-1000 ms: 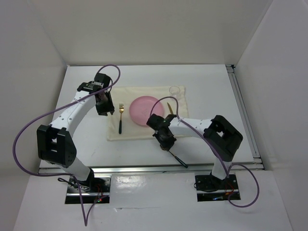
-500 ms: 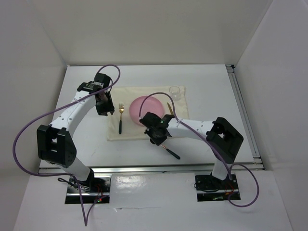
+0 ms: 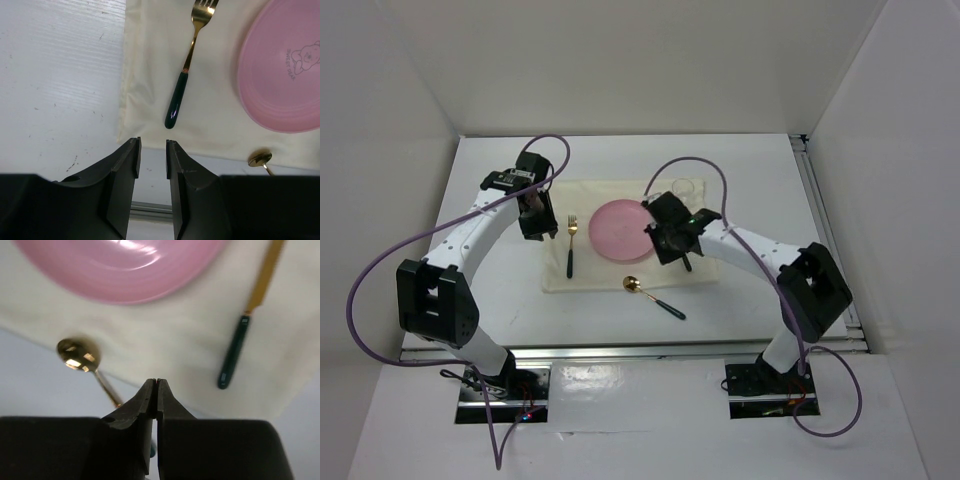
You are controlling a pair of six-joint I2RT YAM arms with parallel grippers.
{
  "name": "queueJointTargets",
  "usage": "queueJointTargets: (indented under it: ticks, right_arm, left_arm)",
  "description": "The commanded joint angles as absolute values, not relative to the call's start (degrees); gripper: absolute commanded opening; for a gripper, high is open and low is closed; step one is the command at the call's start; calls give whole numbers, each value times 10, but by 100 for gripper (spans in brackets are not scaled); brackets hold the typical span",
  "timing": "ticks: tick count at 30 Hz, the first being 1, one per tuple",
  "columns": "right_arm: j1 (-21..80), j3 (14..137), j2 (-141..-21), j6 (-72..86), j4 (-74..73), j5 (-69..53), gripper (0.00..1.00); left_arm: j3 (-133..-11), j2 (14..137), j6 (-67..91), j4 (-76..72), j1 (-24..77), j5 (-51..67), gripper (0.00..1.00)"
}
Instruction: Set the dinner table for one person
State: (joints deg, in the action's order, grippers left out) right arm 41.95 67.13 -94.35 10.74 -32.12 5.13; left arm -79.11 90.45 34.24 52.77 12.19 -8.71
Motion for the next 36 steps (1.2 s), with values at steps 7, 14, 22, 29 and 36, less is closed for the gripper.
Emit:
queueJointTargets:
  ticks: [7, 14, 22, 29, 36]
  right_arm:
    - [359, 676, -922, 91, -327, -66, 18]
    - [390, 582, -896, 113, -322, -100, 52]
    - [452, 576, -931, 137, -327, -82, 57]
    - [474, 564, -966, 155, -322, -20, 57]
    - [513, 564, -964, 147, -322, -2, 32]
  left_arm:
    - [-806, 895, 333, 534, 124, -93, 44]
    - [-806, 900, 333, 534, 124, -93, 45]
    - [-806, 905, 333, 534, 124, -88, 45]
    - [-811, 905, 333, 534, 129, -88, 45]
    - [-811, 905, 333, 534, 129, -93, 45]
